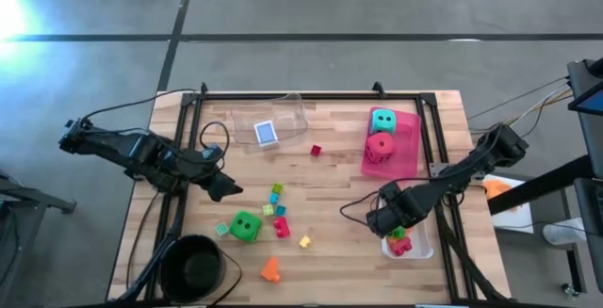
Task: Pick & Place Toys
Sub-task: Put the yellow game piece into the white bin, then put the blue game piece into the white bin
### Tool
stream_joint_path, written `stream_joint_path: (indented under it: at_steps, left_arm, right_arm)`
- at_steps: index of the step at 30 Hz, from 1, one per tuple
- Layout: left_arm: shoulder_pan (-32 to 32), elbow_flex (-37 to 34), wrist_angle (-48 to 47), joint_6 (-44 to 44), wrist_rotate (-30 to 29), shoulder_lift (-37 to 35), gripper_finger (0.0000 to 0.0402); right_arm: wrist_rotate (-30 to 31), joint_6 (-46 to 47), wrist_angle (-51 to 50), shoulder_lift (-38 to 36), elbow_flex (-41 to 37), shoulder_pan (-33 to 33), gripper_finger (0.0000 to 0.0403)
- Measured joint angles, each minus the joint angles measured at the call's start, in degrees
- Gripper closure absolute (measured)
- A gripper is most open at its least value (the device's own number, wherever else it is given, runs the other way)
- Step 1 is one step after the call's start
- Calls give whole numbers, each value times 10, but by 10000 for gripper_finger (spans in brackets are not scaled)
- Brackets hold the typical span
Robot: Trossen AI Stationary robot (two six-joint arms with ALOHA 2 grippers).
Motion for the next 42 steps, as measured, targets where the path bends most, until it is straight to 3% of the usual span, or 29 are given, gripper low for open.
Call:
stream_joint_path:
  at_steps: [8,17,22,35,42]
  left_arm:
    - [0,0,0,0,0,0,85]
    - [0,0,0,2,0,0,85]
    - [0,0,0,2,0,0,85]
    - [0,0,1,-5,0,1,85]
    - [-1,12,-9,29,44,64,86]
  right_arm:
    - [0,-4,1,-1,0,0,267]
    - [-10,-6,6,-2,0,0,106]
    - [-14,-5,7,-3,1,0,50]
    - [-8,-12,5,-2,14,0,36]
    - [-9,-31,-2,-5,44,0,35]
